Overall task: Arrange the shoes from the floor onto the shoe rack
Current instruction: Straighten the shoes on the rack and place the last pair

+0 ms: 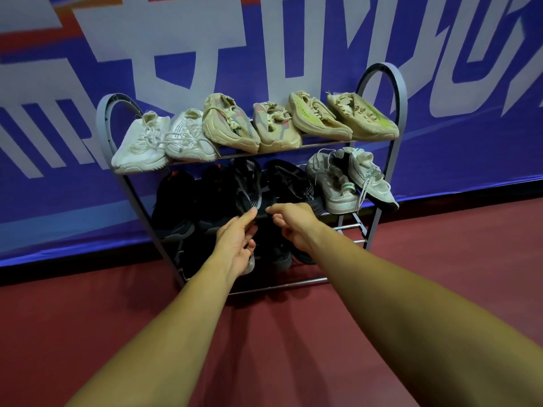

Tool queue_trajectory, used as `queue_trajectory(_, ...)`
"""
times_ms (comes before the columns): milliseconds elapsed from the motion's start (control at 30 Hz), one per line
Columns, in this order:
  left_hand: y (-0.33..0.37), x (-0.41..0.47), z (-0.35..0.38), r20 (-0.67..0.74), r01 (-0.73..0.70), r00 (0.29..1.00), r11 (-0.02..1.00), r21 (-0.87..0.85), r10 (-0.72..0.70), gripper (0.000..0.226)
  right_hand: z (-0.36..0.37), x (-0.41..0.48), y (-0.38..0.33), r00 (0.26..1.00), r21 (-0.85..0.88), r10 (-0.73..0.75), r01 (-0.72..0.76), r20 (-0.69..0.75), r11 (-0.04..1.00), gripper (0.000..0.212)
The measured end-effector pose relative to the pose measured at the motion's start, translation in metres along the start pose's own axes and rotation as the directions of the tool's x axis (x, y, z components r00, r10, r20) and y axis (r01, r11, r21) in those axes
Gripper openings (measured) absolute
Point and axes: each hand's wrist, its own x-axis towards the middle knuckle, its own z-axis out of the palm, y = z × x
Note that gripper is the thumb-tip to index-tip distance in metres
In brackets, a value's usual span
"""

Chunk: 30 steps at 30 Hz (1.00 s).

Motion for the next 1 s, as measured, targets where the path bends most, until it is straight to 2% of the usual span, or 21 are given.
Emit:
queue_trajectory(100, -0.003, 0.000, 0.004, 0.005, 0.021, 1.000, 1.000, 0.012, -0.021, 0.031, -0.003, 0.001, 0.006, 0.998, -0.002, 0.057, -0.057, -0.007, 0.998, 0.010)
queue_trajectory(167, -0.005, 0.001, 0.008, -0.026, 0.012, 1.000, 1.000, -0.004, -0.012, 0.041, -0.006, 0.002, 0.007, 0.997, 0.027, 0.076, -0.076, -0.009, 0.997, 0.017)
queue_trajectory(267, -0.006, 0.004, 0.013, -0.020, 0.014, 1.000, 1.000, 0.001, -0.014, 0.015, -0.011, 0.001, 0.001, 0.999, 0.073, 0.053, -0.053, -0.004, 0.996, 0.016)
queue_trajectory(367, -0.008, 0.007, 0.016, -0.014, 0.008, 1.000, 1.000, 0.018, -0.008, 0.019, -0.016, 0.000, -0.002, 0.996, 0.064, 0.084, -0.085, 0.006, 0.994, 0.018)
queue_trajectory(433, -0.012, 0.010, 0.016, -0.026, 0.010, 1.000, 1.000, 0.028, -0.009, 0.024, -0.020, 0.001, -0.001, 0.991, 0.083, 0.134, -0.133, -0.006, 0.988, 0.028)
queue_trajectory(533, -0.013, 0.011, 0.016, -0.060, 0.025, 0.998, 0.999, 0.040, -0.022, 0.013, -0.024, 0.004, -0.004, 0.982, 0.117, 0.183, -0.176, -0.054, 0.977, 0.052)
queue_trajectory(700, -0.011, 0.010, 0.019, -0.031, 0.040, 0.999, 0.998, 0.055, -0.038, 0.020, -0.029, 0.013, -0.001, 0.947, 0.228, 0.308, -0.282, -0.087, 0.932, 0.066)
queue_trajectory(800, -0.011, 0.010, 0.017, -0.030, 0.032, 0.999, 0.997, 0.077, -0.030, 0.030, -0.034, 0.014, 0.004, 0.956, 0.294, 0.227, -0.166, -0.185, 0.941, 0.059)
queue_trajectory(867, -0.011, 0.009, 0.016, -0.033, 0.027, 0.999, 0.995, 0.092, -0.024, 0.036, -0.037, 0.015, 0.002, 0.954, 0.314, 0.150, -0.063, -0.259, 0.947, 0.043)
queue_trajectory(933, -0.011, 0.006, 0.015, -0.033, 0.021, 0.999, 0.994, 0.109, -0.018, 0.037, -0.039, 0.012, -0.002, 0.949, 0.311, 0.126, -0.031, -0.288, 0.950, 0.029)
queue_trajectory(1000, -0.011, 0.002, 0.015, -0.037, 0.011, 0.999, 0.990, 0.141, -0.006, 0.036, -0.041, 0.010, -0.005, 0.952, 0.304, 0.124, -0.034, -0.281, 0.952, 0.025)
